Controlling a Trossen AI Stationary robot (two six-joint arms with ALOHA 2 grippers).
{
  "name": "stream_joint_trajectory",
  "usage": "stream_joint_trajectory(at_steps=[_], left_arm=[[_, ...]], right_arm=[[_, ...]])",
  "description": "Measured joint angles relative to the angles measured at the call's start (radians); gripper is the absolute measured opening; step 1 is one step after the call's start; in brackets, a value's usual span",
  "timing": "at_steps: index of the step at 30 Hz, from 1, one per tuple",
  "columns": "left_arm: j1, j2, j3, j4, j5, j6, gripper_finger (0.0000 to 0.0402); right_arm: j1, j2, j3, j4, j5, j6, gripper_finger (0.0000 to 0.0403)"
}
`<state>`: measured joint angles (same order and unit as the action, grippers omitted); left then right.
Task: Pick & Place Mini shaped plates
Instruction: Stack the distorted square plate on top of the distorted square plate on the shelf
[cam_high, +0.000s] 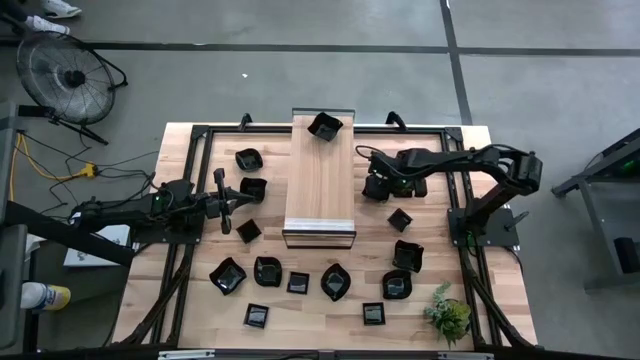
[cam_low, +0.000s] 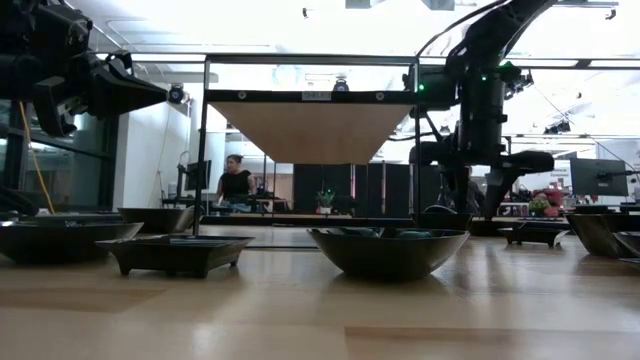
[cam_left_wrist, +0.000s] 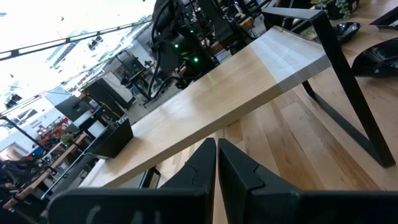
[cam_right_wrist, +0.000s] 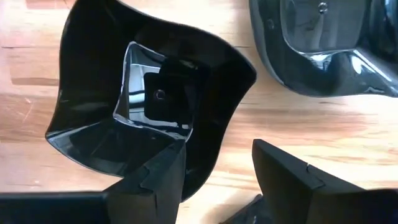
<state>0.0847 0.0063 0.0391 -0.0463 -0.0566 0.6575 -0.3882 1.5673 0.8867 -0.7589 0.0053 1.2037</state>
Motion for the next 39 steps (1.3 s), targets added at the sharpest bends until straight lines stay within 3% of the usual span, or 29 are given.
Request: stream_joint_trajectory(at_steps=[15, 39], left_arm=[[0.0, 0.0, 0.0, 0.0, 0.0, 0.0, 0.0012], [0.0, 0.0, 0.0, 0.0, 0.0, 0.0, 0.0012]], right_arm=[[-0.006, 0.037, 0.0, 0.026, -0.011, 0.0, 0.0139], [-0.006, 0.05, 0.0, 0.039, -0.023, -0.026, 0.0137]])
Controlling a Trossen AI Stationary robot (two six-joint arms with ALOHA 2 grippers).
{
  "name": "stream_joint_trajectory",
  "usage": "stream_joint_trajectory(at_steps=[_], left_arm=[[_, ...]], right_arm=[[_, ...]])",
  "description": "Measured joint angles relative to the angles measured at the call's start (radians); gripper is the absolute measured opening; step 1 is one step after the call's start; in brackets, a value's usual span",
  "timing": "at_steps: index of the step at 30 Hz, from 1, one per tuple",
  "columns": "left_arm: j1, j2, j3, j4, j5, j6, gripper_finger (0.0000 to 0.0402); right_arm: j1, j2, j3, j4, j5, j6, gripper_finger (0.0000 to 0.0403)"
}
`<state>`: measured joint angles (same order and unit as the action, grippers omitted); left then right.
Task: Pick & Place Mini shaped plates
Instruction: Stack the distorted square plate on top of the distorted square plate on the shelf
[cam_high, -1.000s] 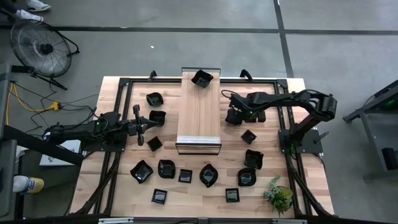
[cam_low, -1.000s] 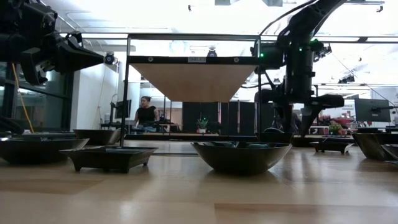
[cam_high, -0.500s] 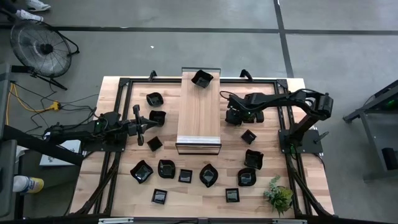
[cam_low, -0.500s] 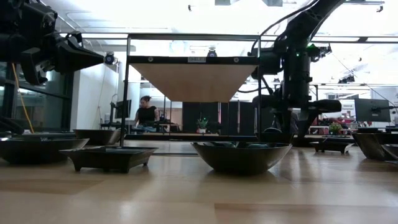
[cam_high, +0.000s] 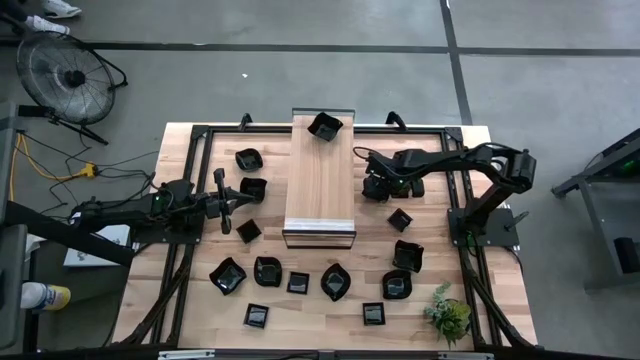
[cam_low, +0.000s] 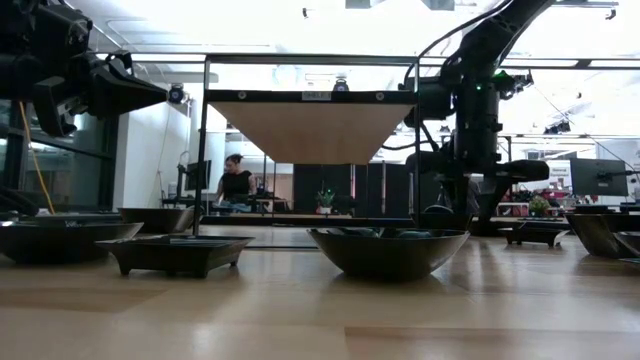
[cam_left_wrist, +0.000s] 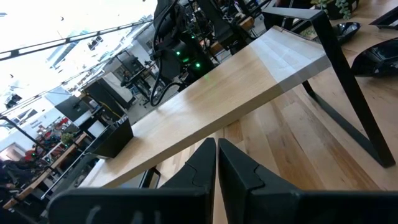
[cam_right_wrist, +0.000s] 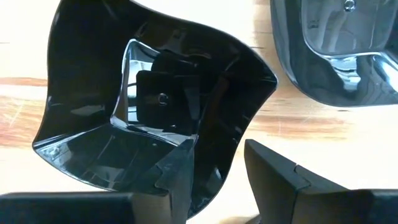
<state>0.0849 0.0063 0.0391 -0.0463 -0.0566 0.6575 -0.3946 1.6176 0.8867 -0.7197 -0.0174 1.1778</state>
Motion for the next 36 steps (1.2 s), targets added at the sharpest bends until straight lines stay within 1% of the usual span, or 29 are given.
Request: stream_joint_trajectory(at_steps=[5, 17, 24, 30, 36], left_arm=[[0.0, 0.0, 0.0, 0.0, 0.0, 0.0, 0.0012], [0.0, 0.0, 0.0, 0.0, 0.0, 0.0, 0.0012], [0.0, 0.0, 0.0, 0.0, 0.0, 0.0, 0.0012], [0.0, 0.0, 0.0, 0.0, 0.0, 0.0, 0.0012], [0.0, 0.0, 0.0, 0.0, 0.0, 0.0, 0.0012]], right_arm=[[0.0, -0.001, 0.0, 0.0, -0.006, 0.0, 0.0126], [0.0, -0.003, 0.0, 0.0, -0.016, 0.0, 0.0052], [0.001, -0.026, 0.0, -0.011, -0.015, -0.004, 0.0007], [0.001, -0.043, 0.0, -0.043, -0.021, -0.023, 0.0004], [0.0, -0.134, 0.0, -0.084, -0.035, -0.027, 0.0003]])
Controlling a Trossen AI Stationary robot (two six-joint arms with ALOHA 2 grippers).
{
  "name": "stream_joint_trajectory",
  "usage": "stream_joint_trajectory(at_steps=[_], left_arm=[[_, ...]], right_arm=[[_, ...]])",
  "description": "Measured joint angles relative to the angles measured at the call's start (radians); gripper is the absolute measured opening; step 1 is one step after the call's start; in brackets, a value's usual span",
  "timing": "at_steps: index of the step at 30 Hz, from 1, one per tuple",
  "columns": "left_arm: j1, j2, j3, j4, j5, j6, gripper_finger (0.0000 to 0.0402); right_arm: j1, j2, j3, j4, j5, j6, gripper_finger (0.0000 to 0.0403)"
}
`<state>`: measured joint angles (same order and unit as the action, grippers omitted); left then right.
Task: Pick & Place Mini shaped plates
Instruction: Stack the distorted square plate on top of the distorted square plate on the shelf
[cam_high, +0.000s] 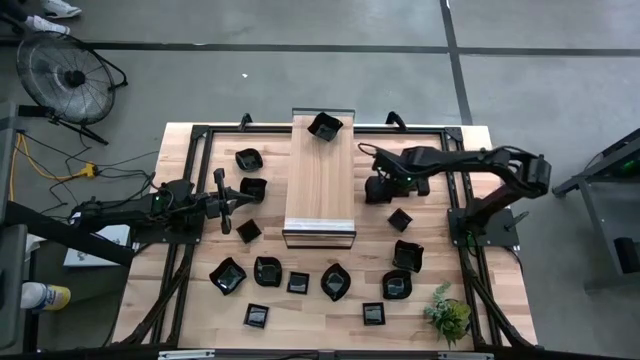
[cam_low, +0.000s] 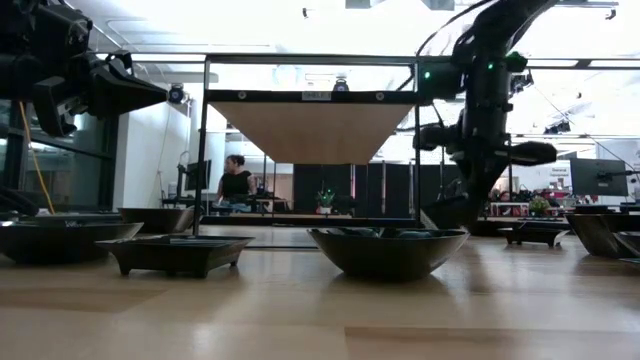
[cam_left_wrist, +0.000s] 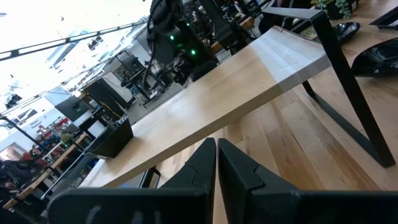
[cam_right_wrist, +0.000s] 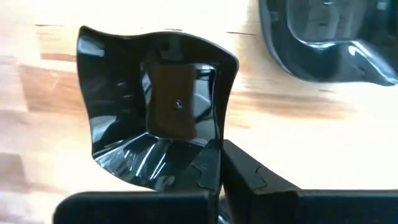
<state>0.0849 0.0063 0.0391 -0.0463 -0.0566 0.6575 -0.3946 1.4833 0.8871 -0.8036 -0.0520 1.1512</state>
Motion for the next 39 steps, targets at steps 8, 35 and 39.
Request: stream_joint_trajectory(at_steps=[8, 35, 39], left_arm=[[0.0, 0.0, 0.0, 0.0, 0.0, 0.0, 0.0012], [0.0, 0.0, 0.0, 0.0, 0.0, 0.0, 0.0012], [0.0, 0.0, 0.0, 0.0, 0.0, 0.0, 0.0012]], right_arm=[[0.0, -0.164, 0.016, -0.025, -0.012, 0.009, 0.0002], [-0.097, 0.059, 0.697, -0.222, -0.03, -0.408, 0.0001], [-0.124, 0.172, 0.852, -0.286, -0.037, -0.509, 0.0002]])
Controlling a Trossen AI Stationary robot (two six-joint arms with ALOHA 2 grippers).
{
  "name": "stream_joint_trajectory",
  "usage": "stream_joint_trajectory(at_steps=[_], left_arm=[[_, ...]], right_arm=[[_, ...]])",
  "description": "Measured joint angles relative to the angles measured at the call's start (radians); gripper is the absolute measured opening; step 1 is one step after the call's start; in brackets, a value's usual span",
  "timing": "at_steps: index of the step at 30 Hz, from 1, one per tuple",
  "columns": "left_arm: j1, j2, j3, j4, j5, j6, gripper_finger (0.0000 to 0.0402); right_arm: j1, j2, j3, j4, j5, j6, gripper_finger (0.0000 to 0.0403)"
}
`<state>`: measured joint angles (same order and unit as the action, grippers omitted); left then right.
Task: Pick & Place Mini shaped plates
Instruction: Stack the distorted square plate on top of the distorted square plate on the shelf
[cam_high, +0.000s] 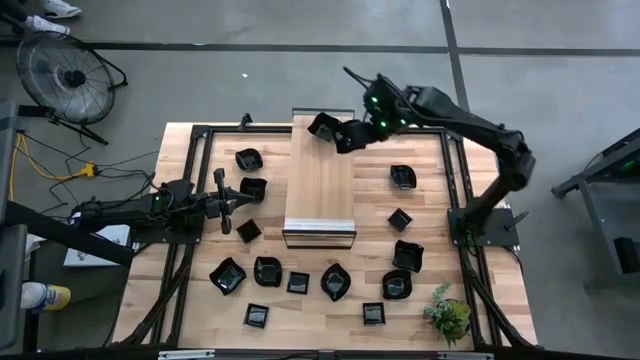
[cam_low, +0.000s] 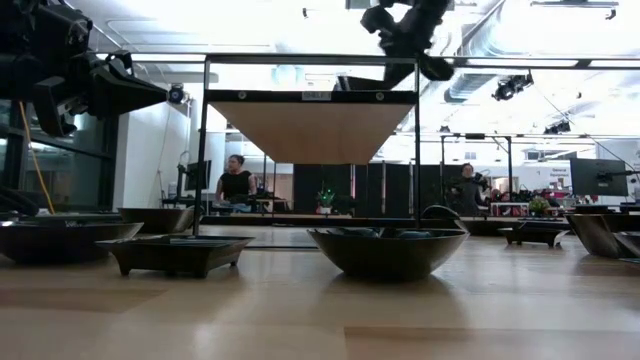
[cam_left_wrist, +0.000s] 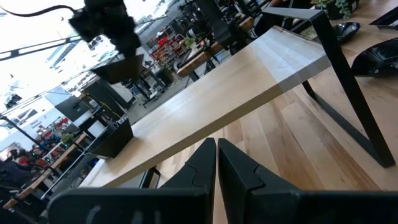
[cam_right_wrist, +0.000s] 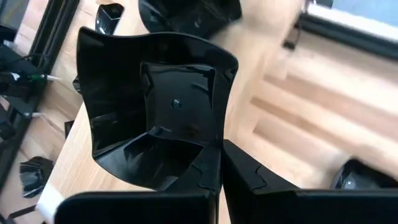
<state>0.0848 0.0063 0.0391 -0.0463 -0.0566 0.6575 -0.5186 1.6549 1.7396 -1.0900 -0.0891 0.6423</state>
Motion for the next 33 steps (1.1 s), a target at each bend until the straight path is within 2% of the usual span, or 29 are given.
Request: stream_joint_trajectory(at_steps=[8, 18, 22, 27, 33], left_arm=[[0.0, 0.0, 0.0, 0.0, 0.0, 0.0, 0.0012], [0.0, 0.0, 0.0, 0.0, 0.0, 0.0, 0.0012], [0.0, 0.0, 0.0, 0.0, 0.0, 0.0, 0.0012], [0.0, 0.0, 0.0, 0.0, 0.0, 0.0, 0.0012], [0.0, 0.0, 0.0, 0.0, 0.0, 0.0, 0.0012]], right_arm=[[-0.046, 0.205, 0.295, -0.105, -0.04, -0.209, 0.0002], [-0.092, 0.358, 0.53, -0.209, -0.045, -0.479, 0.0002], [-0.109, 0.385, 0.581, -0.222, -0.059, -0.497, 0.0002], [-0.121, 0.407, 0.618, -0.219, -0.147, -0.52, 0.0001], [-0.13, 0.409, 0.575, -0.18, -0.159, -0.581, 0.0001]])
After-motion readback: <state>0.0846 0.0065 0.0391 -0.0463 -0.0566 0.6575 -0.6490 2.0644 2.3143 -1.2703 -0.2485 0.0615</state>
